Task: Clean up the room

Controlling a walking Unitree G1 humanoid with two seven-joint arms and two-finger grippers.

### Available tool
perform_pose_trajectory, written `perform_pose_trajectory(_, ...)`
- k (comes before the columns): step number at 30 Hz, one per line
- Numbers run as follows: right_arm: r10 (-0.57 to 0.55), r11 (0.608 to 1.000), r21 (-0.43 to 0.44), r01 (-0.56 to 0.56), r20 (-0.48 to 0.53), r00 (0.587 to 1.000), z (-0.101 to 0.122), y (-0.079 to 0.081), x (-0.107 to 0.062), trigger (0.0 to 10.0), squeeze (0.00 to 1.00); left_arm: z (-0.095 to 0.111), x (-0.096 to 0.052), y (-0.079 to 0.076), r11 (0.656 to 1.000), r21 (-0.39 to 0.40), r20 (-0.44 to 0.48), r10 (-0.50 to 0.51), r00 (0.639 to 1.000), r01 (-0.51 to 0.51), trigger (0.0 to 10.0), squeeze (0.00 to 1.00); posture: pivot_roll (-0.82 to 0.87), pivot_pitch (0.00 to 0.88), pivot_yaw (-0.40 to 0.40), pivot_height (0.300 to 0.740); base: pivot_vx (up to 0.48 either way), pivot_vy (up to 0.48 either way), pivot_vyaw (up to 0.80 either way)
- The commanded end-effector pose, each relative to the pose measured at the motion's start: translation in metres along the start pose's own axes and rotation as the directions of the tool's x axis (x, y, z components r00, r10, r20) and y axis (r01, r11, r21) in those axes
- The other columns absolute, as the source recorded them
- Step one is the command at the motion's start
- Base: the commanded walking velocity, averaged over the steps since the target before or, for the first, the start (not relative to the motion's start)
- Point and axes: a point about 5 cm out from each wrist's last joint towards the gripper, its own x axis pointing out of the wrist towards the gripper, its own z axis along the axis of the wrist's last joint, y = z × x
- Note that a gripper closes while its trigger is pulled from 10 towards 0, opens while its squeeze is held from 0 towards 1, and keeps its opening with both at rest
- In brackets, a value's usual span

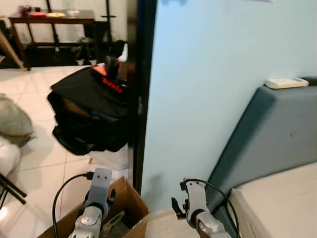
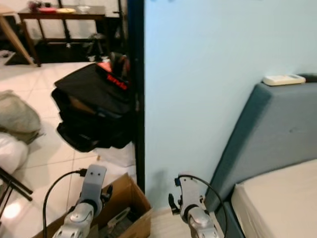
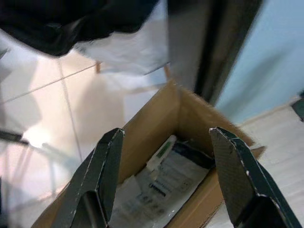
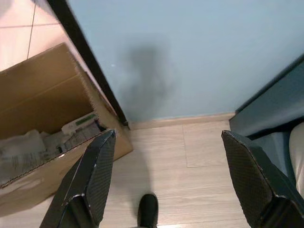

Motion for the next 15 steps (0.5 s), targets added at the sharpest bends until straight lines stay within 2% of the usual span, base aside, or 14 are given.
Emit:
perform_pose_trajectory(1, 0.001, 1.000, 0.020, 0.000, -0.032, 0.999, -0.007, -0.001, -0.001, 10.0, 0.00, -0.005, -0.002, -0.001, 0.999, 0.035, -0.018, -0.026, 0.999, 0.027, 10.0, 0.00, 0.00, 0.058, -0.053, 0.740, 0.000, 0.000, -0.80)
perform_pose_trajectory(4, 0.006, 1.000, 0.015, -0.006, -0.059, 0.998, -0.011, -0.001, -0.002, 10.0, 0.00, -0.013, -0.005, -0.007, 0.986, 0.116, -0.058, -0.114, 0.992, 0.120, 10.0, 0.00, 0.00, 0.058, -0.053, 0.740, 0.000, 0.000, -0.80)
perform_pose_trajectory(5, 0.006, 1.000, 0.015, -0.006, -0.059, 0.998, -0.011, -0.001, -0.002, 10.0, 0.00, -0.013, -0.005, -0.007, 0.986, 0.116, -0.058, -0.114, 0.992, 0.120, 10.0, 0.00, 0.00, 0.058, -0.053, 0.740, 0.000, 0.000, -0.80)
perform_pose_trajectory(7, 0.003, 1.000, 0.010, -0.002, -0.070, 0.998, -0.014, -0.002, -0.002, 10.0, 0.00, -0.021, -0.009, -0.011, 0.959, 0.183, -0.095, -0.201, 0.975, 0.216, 10.0, 0.00, 0.00, 0.055, -0.048, 0.740, 0.000, 0.000, -0.80)
perform_pose_trajectory(8, 0.003, 1.000, 0.010, -0.002, -0.070, 0.998, -0.014, -0.002, -0.002, 10.0, 0.00, -0.021, -0.009, -0.011, 0.959, 0.183, -0.095, -0.201, 0.975, 0.216, 10.0, 0.00, 0.00, 0.055, -0.048, 0.740, 0.000, 0.000, -0.80)
perform_pose_trajectory(9, 0.001, 1.000, 0.008, 0.000, -0.076, 0.997, -0.015, -0.002, -0.003, 10.0, 0.00, -0.028, -0.013, -0.014, 0.930, 0.228, -0.135, -0.263, 0.955, 0.288, 10.0, 0.00, 0.00, 0.055, -0.047, 0.740, 0.000, 0.000, -0.80)
perform_pose_trajectory(11, 0.001, 1.000, 0.008, 0.000, -0.076, 0.997, -0.015, -0.002, -0.003, 10.0, 0.00, -0.028, -0.013, -0.014, 0.930, 0.228, -0.135, -0.263, 0.955, 0.288, 10.0, 0.00, 0.00, 0.055, -0.047, 0.740, 0.000, 0.000, -0.80)
perform_pose_trajectory(12, -0.001, 1.000, 0.007, 0.002, -0.083, 0.997, -0.016, -0.003, -0.003, 10.0, 0.00, -0.033, -0.017, -0.015, 0.910, 0.246, -0.160, -0.300, 0.940, 0.333, 10.0, 0.00, 0.00, 0.053, -0.047, 0.740, 0.000, 0.000, -0.80)
perform_pose_trajectory(15, -0.001, 1.000, 0.005, 0.002, -0.090, 0.996, -0.017, -0.004, -0.003, 10.0, 0.00, -0.035, -0.018, -0.014, 0.905, 0.243, -0.171, -0.313, 0.934, 0.348, 10.0, 0.00, 0.00, 0.053, -0.048, 0.740, 0.000, 0.000, -0.80)
